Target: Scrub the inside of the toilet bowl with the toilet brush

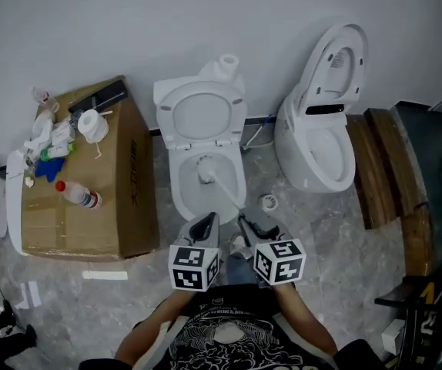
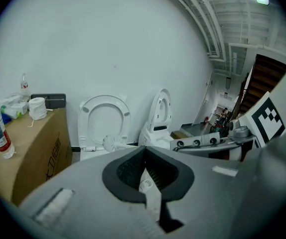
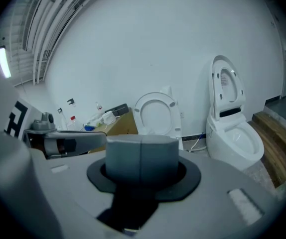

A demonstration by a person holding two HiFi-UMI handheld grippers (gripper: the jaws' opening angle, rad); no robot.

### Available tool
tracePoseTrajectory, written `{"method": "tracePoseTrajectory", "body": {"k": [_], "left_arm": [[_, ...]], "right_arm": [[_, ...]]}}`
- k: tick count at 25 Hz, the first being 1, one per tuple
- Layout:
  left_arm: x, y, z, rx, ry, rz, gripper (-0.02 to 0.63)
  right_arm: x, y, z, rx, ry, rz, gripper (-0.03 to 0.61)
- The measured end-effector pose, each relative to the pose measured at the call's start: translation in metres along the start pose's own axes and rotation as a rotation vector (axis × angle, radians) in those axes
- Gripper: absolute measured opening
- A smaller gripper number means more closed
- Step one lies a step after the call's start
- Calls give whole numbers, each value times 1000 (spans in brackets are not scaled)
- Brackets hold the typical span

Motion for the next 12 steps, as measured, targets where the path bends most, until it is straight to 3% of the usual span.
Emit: {"method": "tracePoseTrajectory", "body": {"k": [12], "left_arm": [[-5,-7,-19,-4,-32,22,-6]], "right_arm": [[23,-8,-20,-55,-28,-24,152]]}}
Point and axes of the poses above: the fingertips, and each gripper's own axes: z forward along the fingers, x to its left, y out of its top, the point moved 7 cm from there along -z, backward along the fingers, and after that the axes turned 8 degrees about -y, right-handed, at the moved point
